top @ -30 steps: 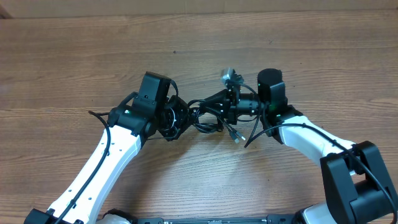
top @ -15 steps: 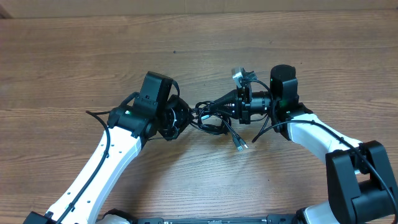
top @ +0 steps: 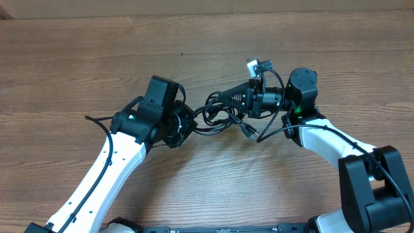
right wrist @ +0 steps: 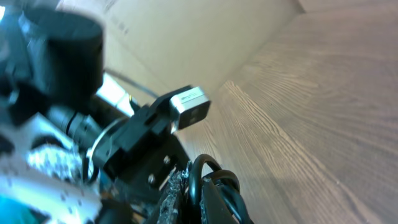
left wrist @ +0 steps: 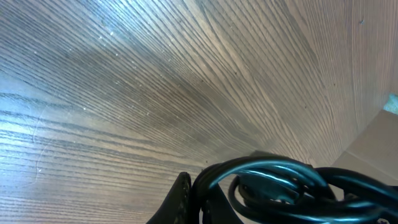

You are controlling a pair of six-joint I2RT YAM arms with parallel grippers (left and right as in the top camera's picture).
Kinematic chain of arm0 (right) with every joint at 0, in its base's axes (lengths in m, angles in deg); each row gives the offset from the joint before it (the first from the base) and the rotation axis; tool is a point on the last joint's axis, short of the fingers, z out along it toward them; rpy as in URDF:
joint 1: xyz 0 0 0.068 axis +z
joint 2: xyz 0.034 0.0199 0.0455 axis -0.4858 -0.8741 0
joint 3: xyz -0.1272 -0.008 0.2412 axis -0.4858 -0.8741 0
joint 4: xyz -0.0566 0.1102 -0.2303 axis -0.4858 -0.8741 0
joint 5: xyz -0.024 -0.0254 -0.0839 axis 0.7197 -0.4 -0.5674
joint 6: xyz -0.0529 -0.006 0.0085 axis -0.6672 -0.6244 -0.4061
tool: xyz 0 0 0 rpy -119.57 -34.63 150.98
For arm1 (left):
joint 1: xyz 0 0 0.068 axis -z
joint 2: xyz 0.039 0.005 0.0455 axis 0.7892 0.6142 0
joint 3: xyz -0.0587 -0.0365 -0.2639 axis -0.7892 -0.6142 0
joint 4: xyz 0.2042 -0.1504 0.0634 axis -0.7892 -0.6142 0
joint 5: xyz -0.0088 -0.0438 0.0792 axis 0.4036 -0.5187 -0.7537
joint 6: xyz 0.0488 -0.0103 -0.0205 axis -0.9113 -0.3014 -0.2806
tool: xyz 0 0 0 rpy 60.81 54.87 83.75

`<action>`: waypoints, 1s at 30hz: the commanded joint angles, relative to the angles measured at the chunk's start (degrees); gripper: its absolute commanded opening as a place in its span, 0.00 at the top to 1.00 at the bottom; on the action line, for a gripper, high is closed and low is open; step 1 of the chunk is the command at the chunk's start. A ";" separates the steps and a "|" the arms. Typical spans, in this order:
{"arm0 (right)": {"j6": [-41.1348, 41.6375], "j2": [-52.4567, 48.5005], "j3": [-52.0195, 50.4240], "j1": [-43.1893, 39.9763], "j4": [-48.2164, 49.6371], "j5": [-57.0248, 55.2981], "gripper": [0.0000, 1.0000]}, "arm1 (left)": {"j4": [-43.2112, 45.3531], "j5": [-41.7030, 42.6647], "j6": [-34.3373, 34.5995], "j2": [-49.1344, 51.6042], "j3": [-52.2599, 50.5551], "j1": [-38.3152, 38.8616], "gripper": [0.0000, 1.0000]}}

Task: Untangle cables
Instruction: 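Open the right gripper and pull it back rightward, left holding bundle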

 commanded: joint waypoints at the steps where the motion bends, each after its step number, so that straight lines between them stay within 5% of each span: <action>1: 12.63 1.29 1.05 -2.10 1.86 -7.21 0.96 | -2.91 -9.42 -0.09 0.74 -1.40 -0.98 0.96; 7: 18.43 1.29 1.05 -2.05 0.07 -12.13 0.96 | -3.43 -9.40 -2.49 0.74 -1.40 -0.33 0.96; 14: 17.46 1.27 1.05 -2.05 -14.53 -17.66 0.96 | -3.58 -7.10 -11.34 0.74 -1.40 0.02 0.96; 30: 0.55 1.27 1.05 -2.01 -35.58 -23.76 0.78 | -3.52 -5.25 -37.64 0.74 -1.40 0.02 0.96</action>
